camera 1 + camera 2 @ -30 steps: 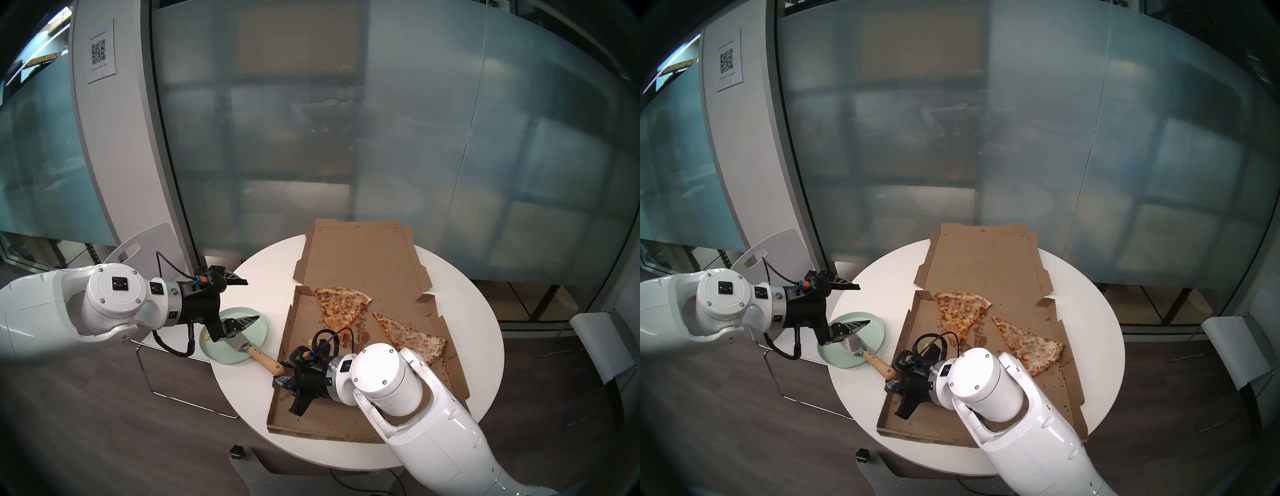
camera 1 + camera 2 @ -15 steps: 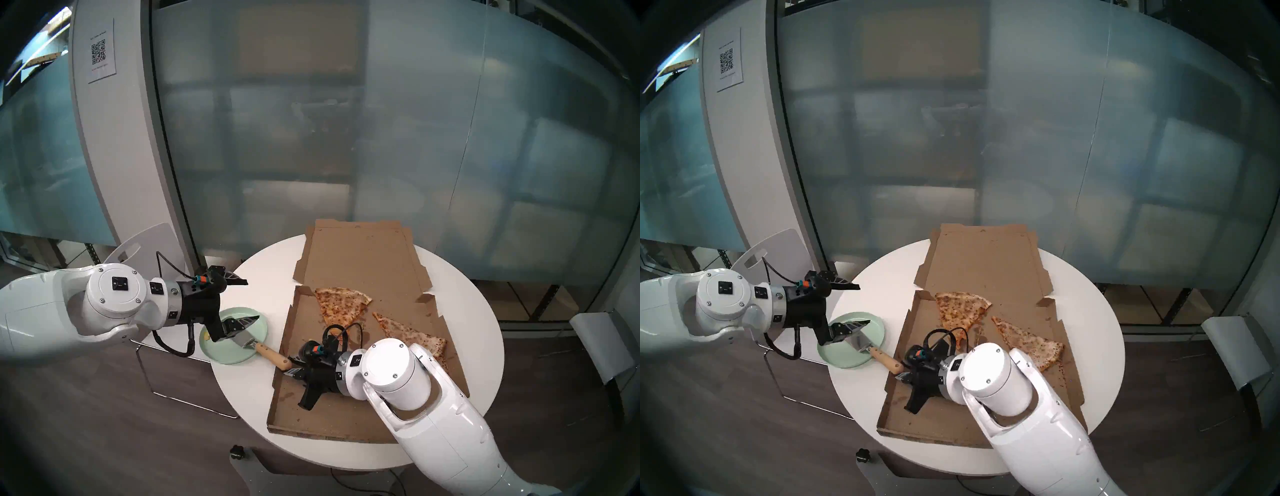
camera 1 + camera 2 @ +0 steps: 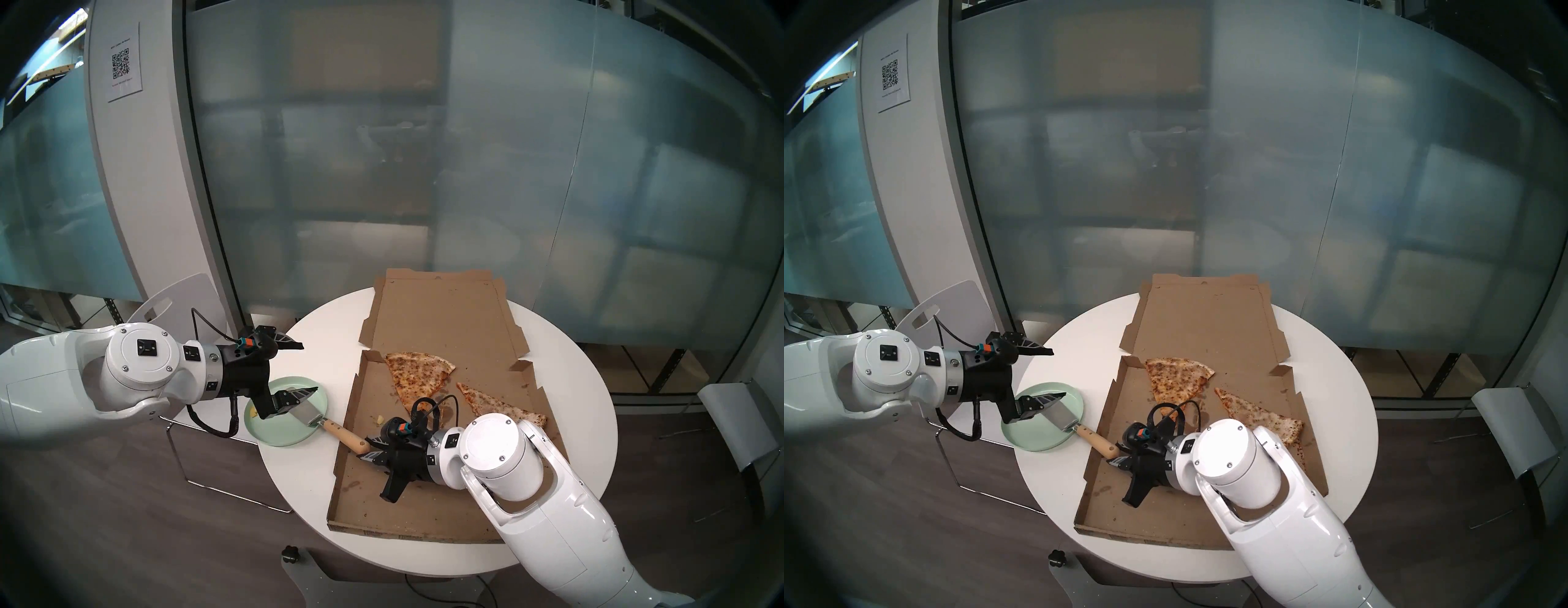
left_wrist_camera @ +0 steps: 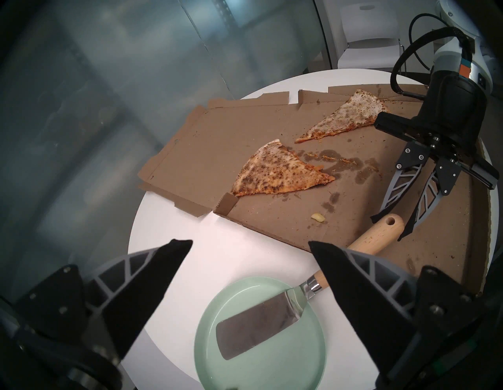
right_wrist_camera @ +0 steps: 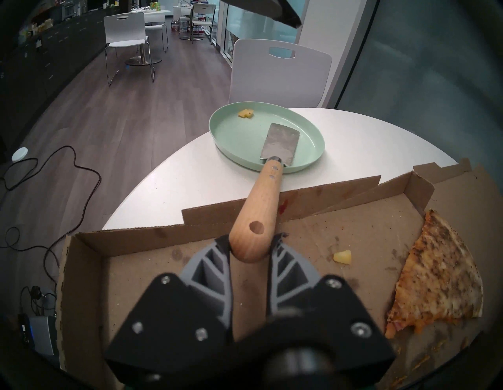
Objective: Put pizza slice onto the plate
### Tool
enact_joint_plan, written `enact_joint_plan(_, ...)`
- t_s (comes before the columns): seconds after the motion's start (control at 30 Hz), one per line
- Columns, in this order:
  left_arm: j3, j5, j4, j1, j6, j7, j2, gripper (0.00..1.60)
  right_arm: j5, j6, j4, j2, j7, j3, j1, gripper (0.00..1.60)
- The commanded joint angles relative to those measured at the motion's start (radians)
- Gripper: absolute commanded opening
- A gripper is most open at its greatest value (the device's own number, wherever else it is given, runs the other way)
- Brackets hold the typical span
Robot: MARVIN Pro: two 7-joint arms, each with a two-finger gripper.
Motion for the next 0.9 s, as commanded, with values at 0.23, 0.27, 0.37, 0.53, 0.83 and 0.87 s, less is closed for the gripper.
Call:
enact_joint_plan(0.23, -0.014, 0.000, 0.002, -0.013, 0.000, -0.002, -0.002, 1.60, 0.008, -0.007, -0.027, -0.002, 0.003, 0.020, -0.007, 0.03)
enact_joint_plan(0.27, -0.014, 0.000, 0.002, -0.013, 0.000, -0.002, -0.002, 1.60, 0.007, -0.007, -0.028, -0.002, 0.004, 0.020, -0.007, 0.02)
enact_joint_plan(0.37, -0.014, 0.000, 0.002, -0.013, 0.000, -0.002, -0.002, 1.60, 0.007, -0.007, -0.029, -0.002, 0.005, 0.022, -0.008, 0.00)
enact_joint_plan(0.53, -0.014, 0.000, 0.002, -0.013, 0.000, -0.002, -0.002, 1.60, 0.009, -0.006, -0.030, 0.002, 0.006, 0.030, -0.012, 0.00)
enact_joint_plan(0.83, -0.014, 0.000, 0.002, -0.013, 0.000, -0.002, -0.002, 1.60, 0.039, -0.022, -0.036, 0.003, 0.008, 0.076, -0.028, 0.00)
enact_joint_plan(0.87, -0.014, 0.000, 0.002, -0.013, 0.000, -0.002, -0.002, 1.60, 0.042, -0.027, -0.038, 0.002, 0.006, 0.081, -0.031, 0.00)
